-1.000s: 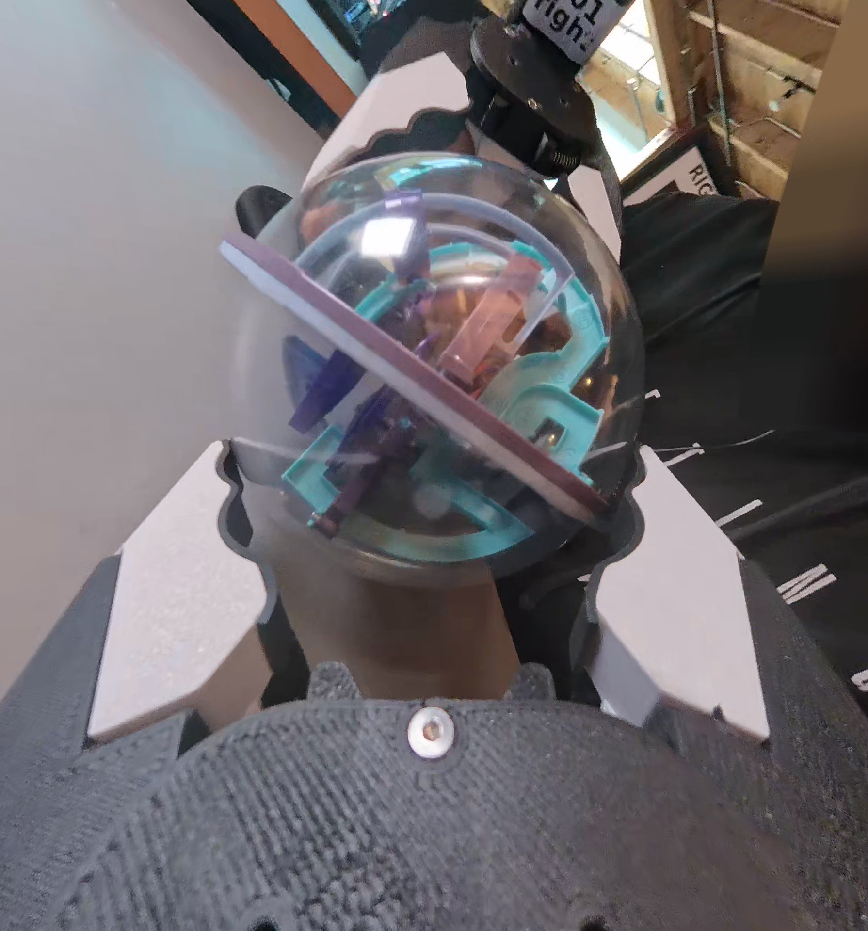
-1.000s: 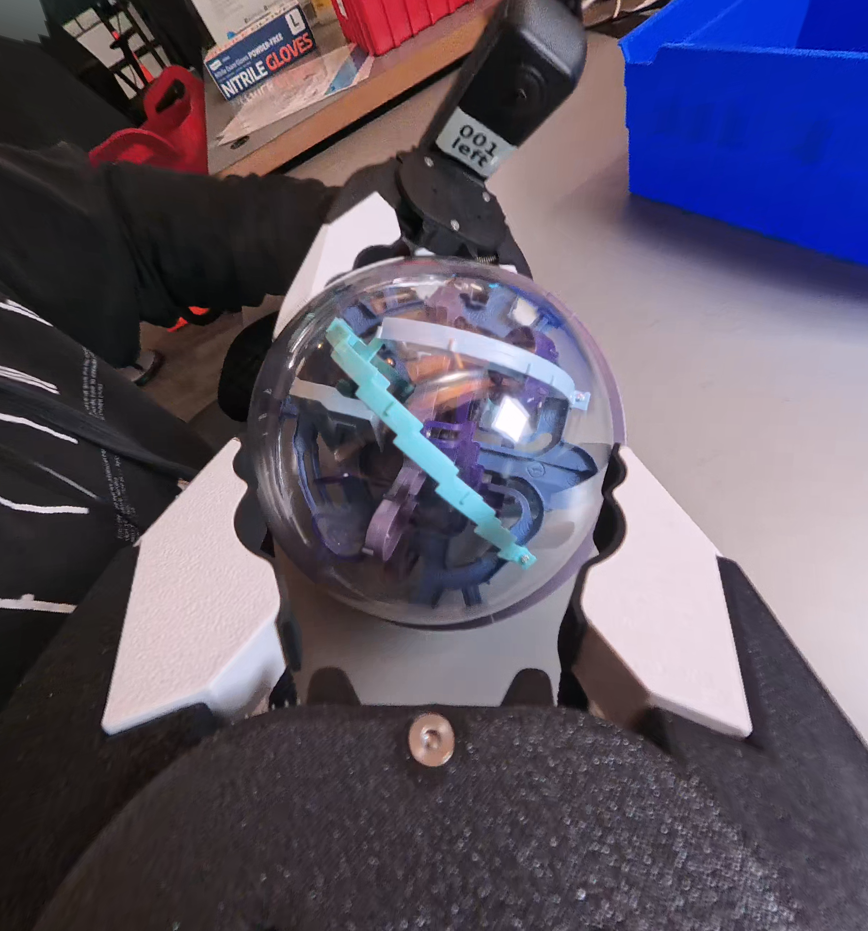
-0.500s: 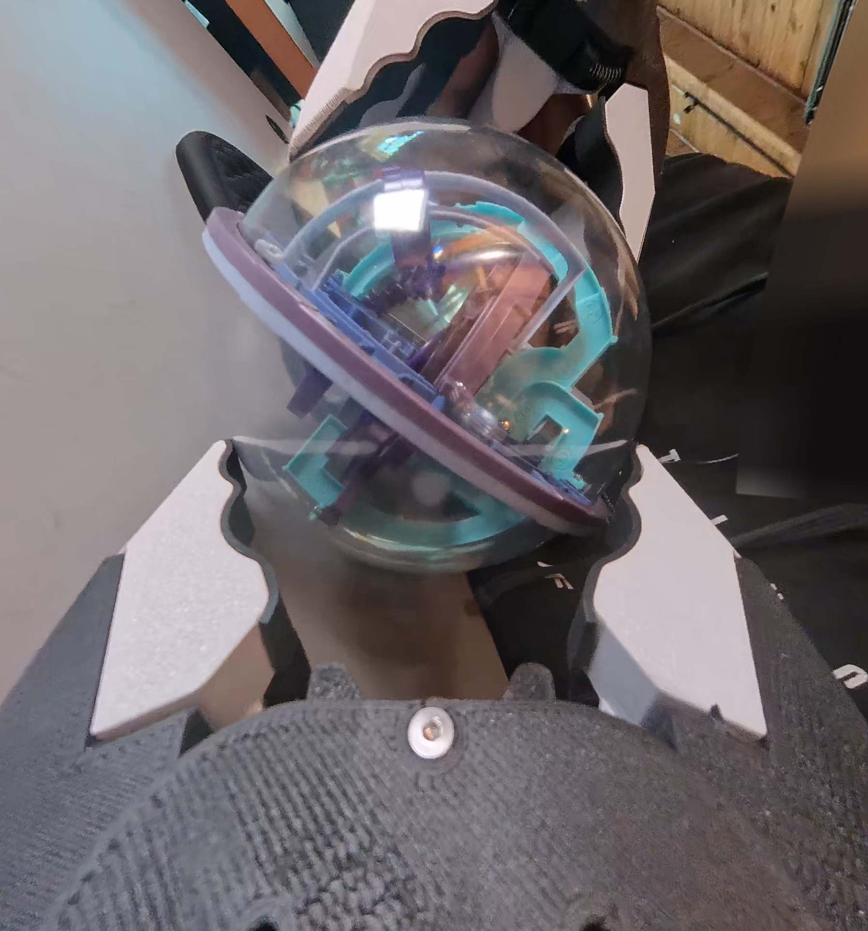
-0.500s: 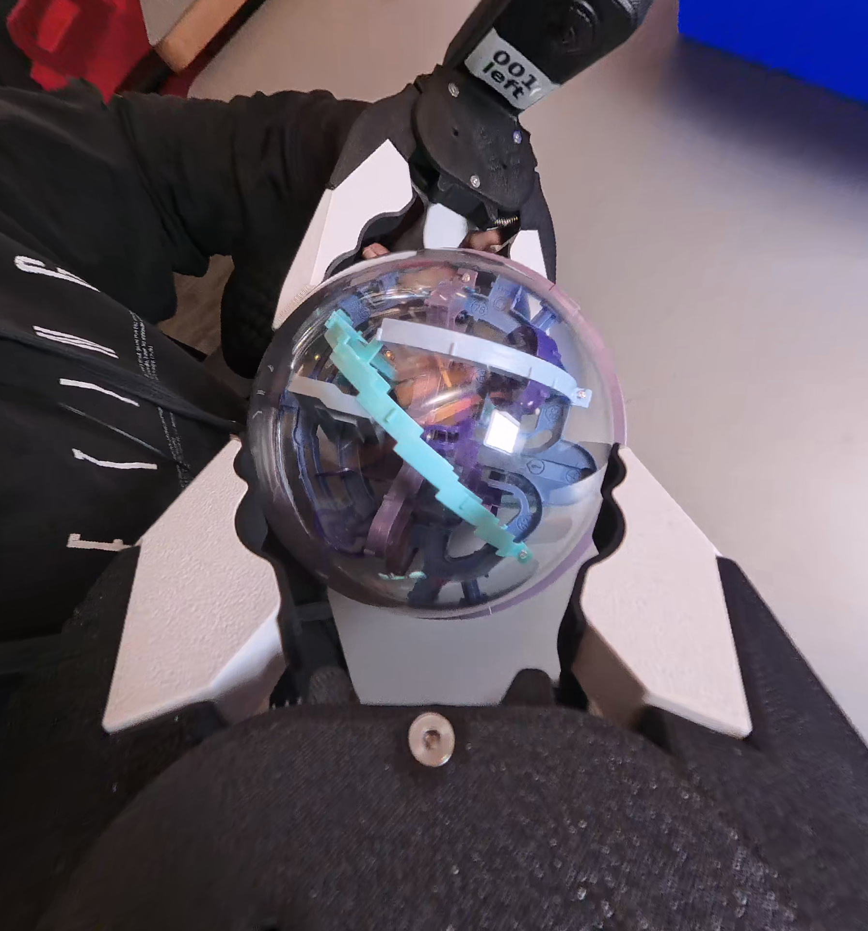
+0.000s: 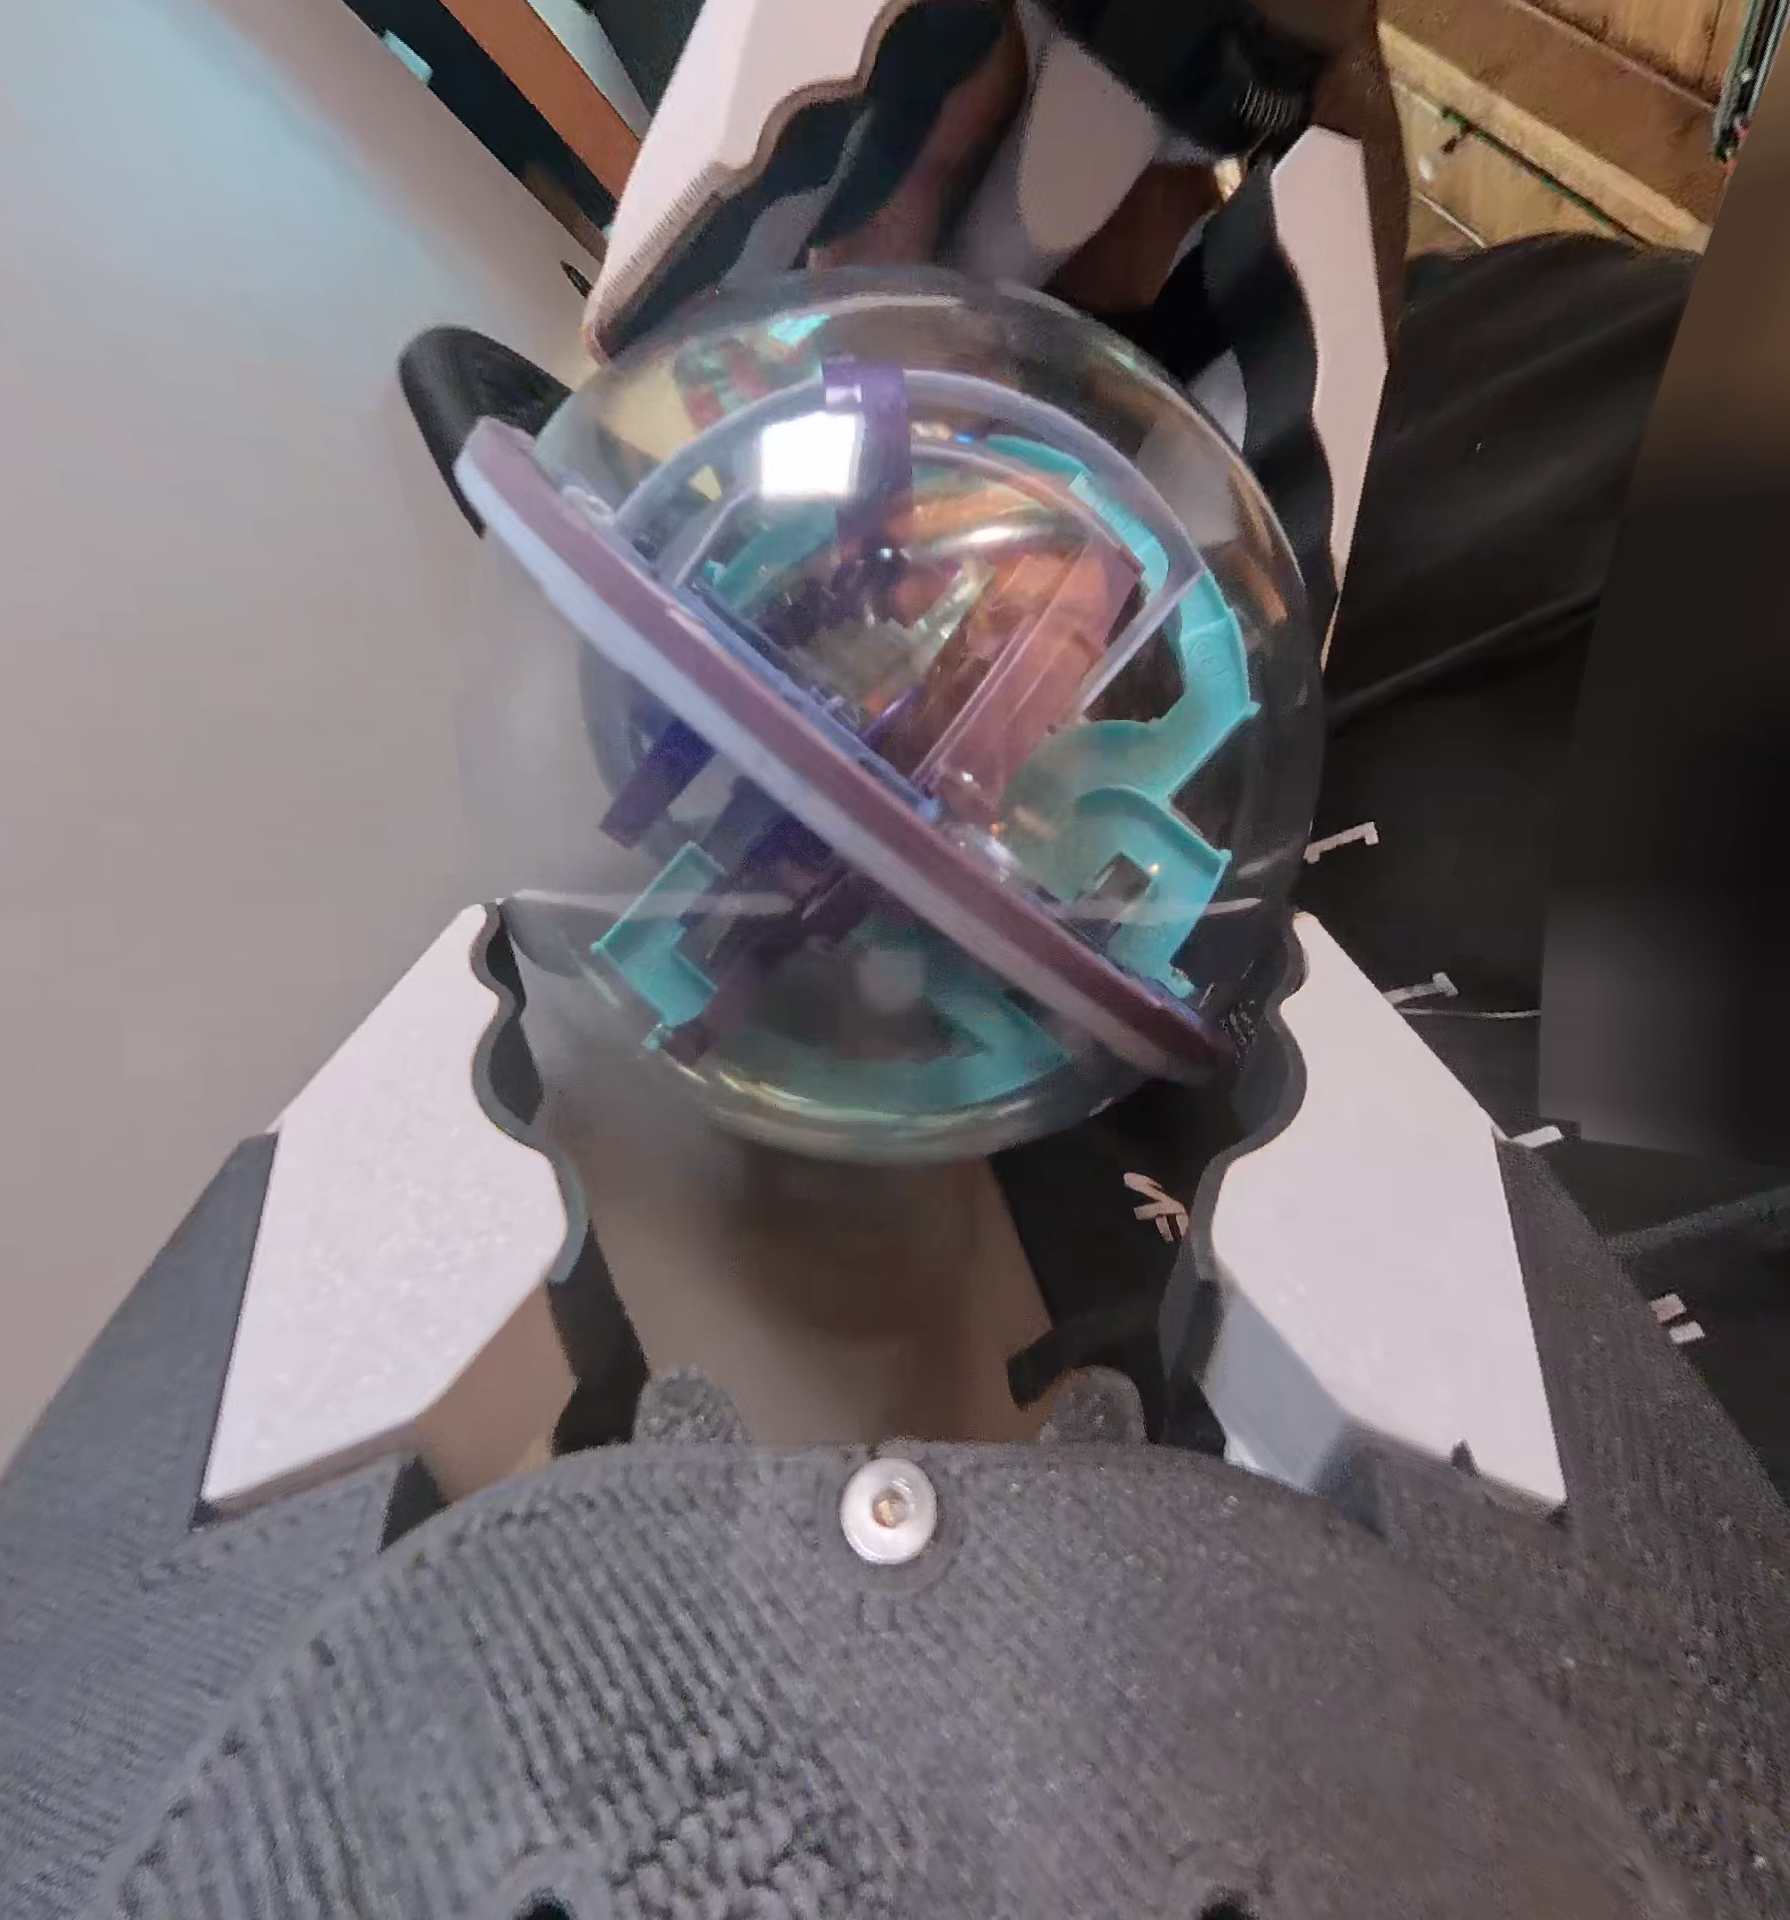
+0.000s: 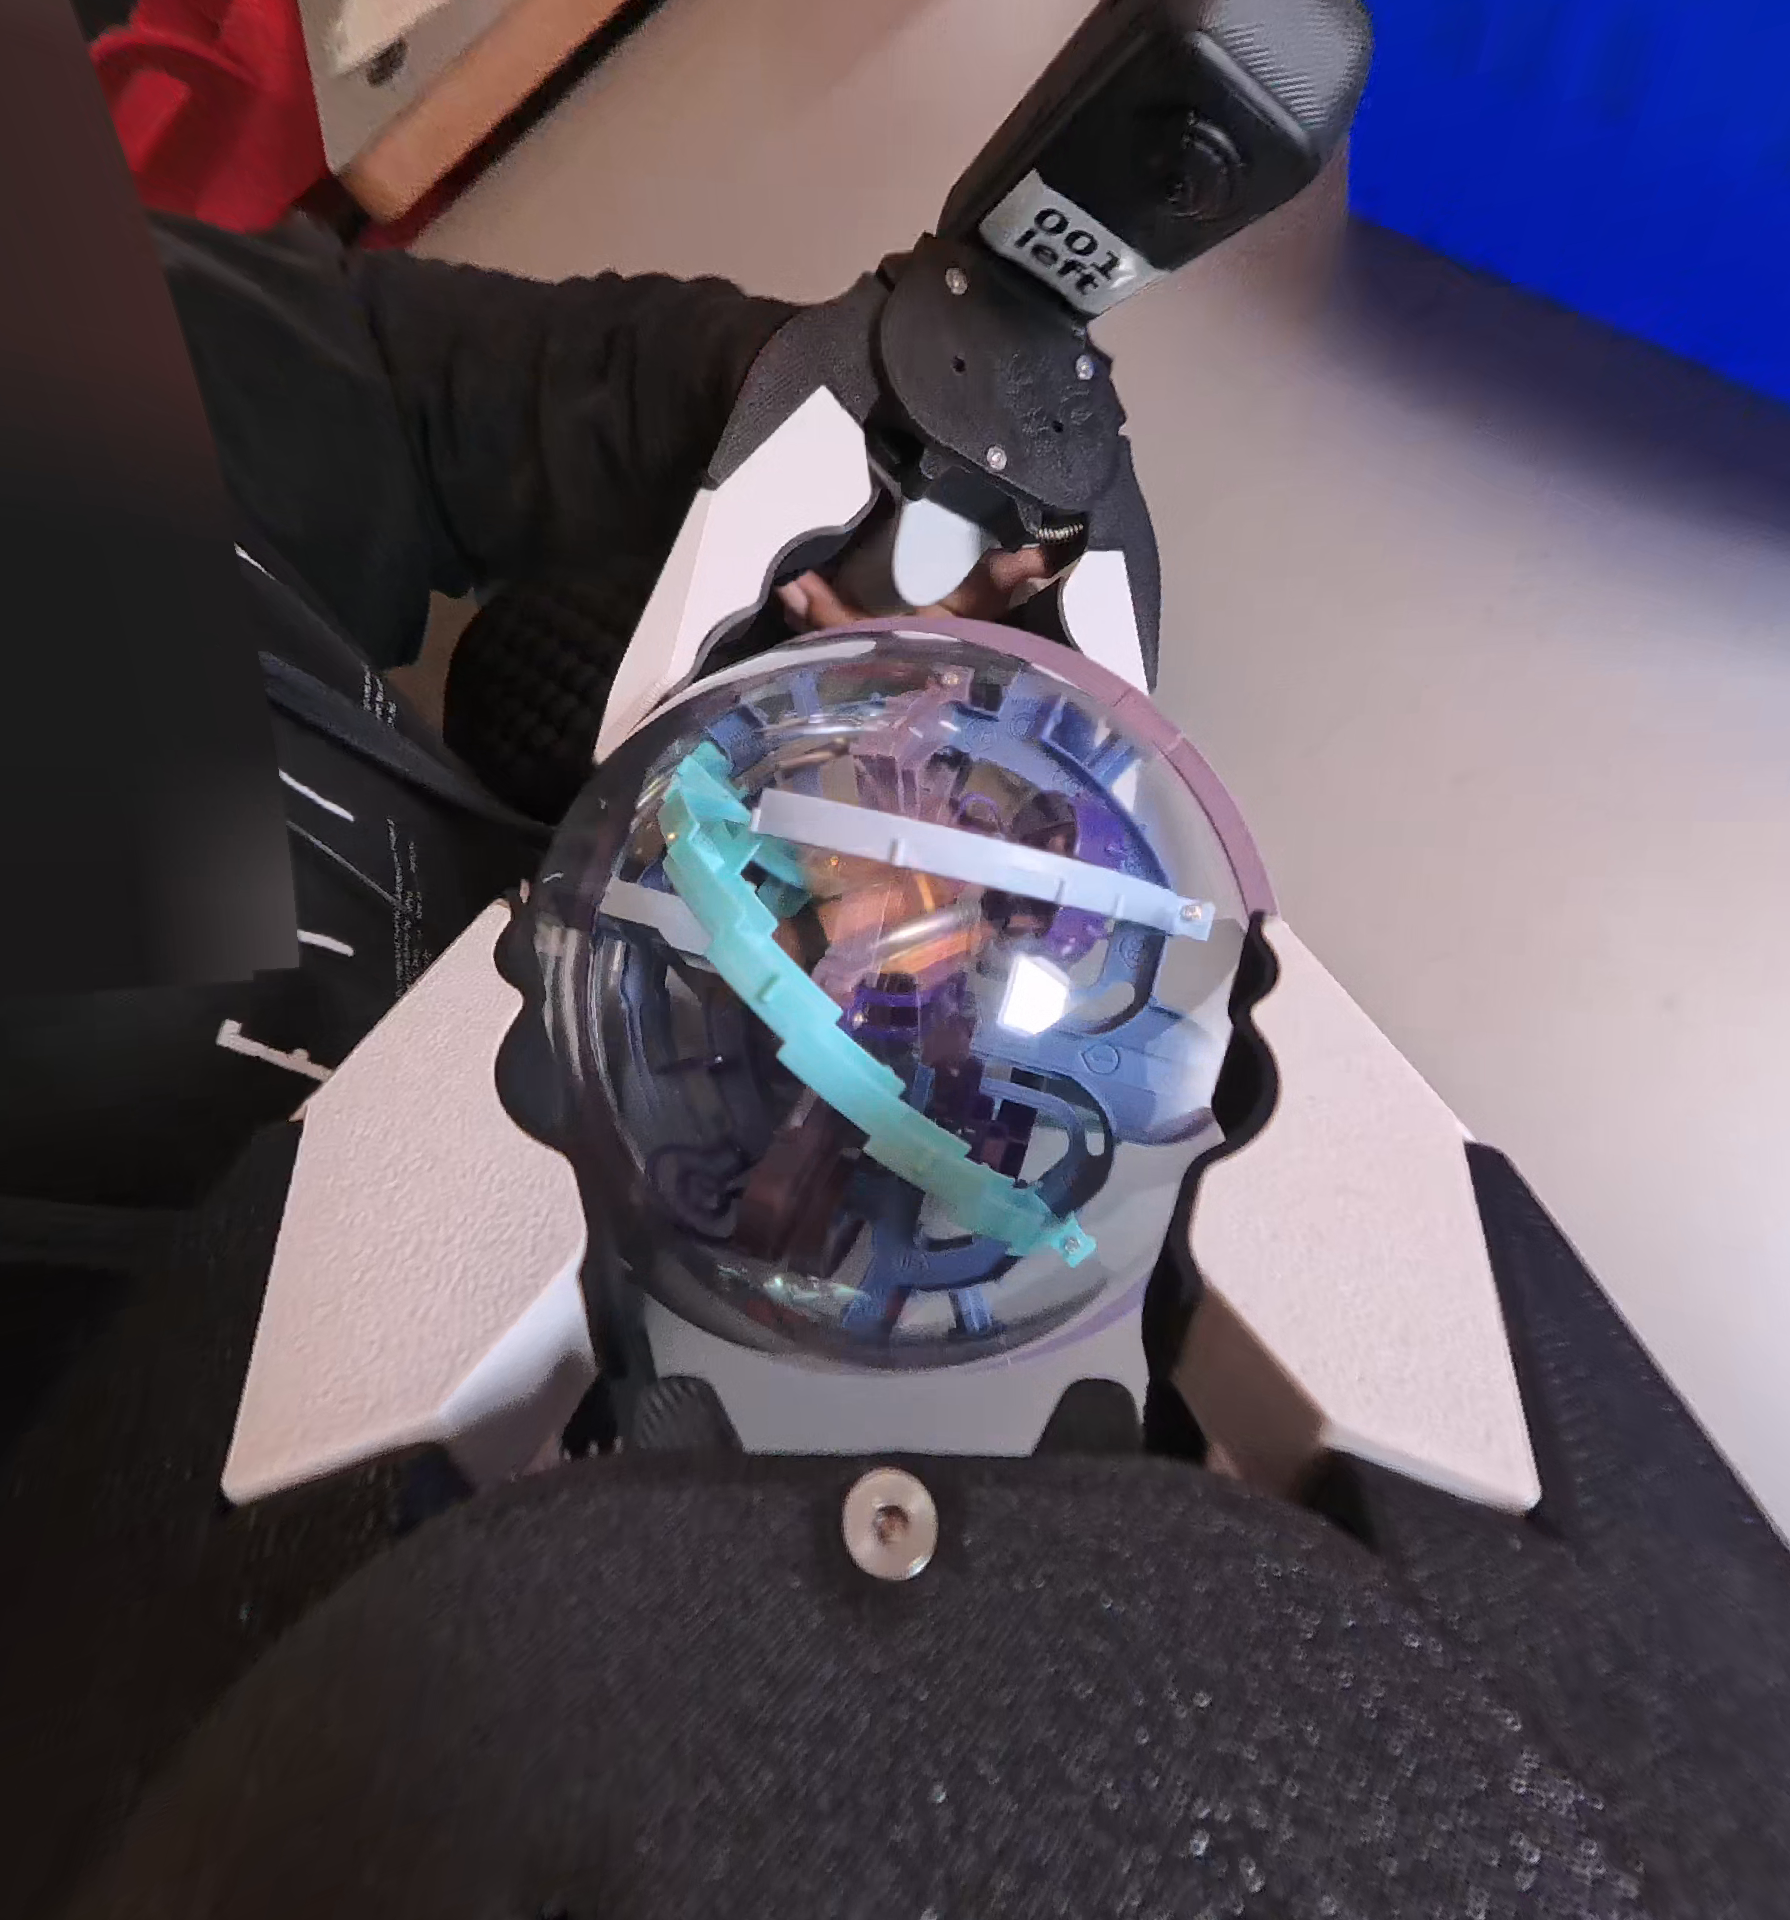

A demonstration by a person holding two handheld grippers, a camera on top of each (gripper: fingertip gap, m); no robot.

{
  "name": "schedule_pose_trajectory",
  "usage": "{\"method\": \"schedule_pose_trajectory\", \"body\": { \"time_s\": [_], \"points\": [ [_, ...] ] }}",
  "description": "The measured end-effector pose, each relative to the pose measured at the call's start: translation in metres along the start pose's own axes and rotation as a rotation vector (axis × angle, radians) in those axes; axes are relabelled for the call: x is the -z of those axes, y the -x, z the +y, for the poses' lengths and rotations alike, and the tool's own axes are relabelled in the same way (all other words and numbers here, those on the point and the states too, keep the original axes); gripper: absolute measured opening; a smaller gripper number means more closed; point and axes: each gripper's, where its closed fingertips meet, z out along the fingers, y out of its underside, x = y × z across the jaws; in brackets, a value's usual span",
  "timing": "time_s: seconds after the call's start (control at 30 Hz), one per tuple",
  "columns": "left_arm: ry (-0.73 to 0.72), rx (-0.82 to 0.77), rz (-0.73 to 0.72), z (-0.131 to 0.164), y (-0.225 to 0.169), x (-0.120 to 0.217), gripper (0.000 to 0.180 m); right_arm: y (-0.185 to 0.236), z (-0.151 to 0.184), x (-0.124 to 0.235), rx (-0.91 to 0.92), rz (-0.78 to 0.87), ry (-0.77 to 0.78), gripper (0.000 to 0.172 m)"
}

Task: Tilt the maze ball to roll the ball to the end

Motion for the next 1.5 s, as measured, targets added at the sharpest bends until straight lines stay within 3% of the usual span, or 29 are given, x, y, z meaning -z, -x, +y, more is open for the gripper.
{"method": "schedule_pose_trajectory", "body": {
  "time_s": [0.2,0.43,0.67,0.93,1.1,1.37,1.5],
  "points": [
    [-0.025,-0.089,-0.124,-0.009,0.000,0.001,0.136,0.002,0.006,0.004,0.137,0.032,-0.046,0.132],
    [0.037,-0.348,-0.343,-0.021,-0.004,0.006,0.135,0.002,0.015,0.002,0.348,0.152,-0.123,0.141],
    [0.212,-0.671,-0.625,-0.031,0.000,0.029,0.135,-0.009,0.001,-0.008,0.694,0.344,-0.223,0.142],
    [0.216,-0.840,-0.761,-0.035,-0.007,0.037,0.135,-0.014,0.000,-0.011,0.795,0.435,-0.331,0.141],
    [0.226,-0.936,-0.790,-0.028,-0.013,0.034,0.134,-0.004,0.008,-0.003,0.836,0.387,-0.304,0.133],
    [0.353,-1.076,-0.817,-0.022,-0.012,0.036,0.133,-0.024,0.021,0.004,0.693,0.156,-0.165,0.144],
    [0.424,-1.103,-0.831,-0.025,-0.011,0.029,0.133,-0.018,0.015,-0.005,0.697,0.092,-0.158,0.139]
  ]
}}
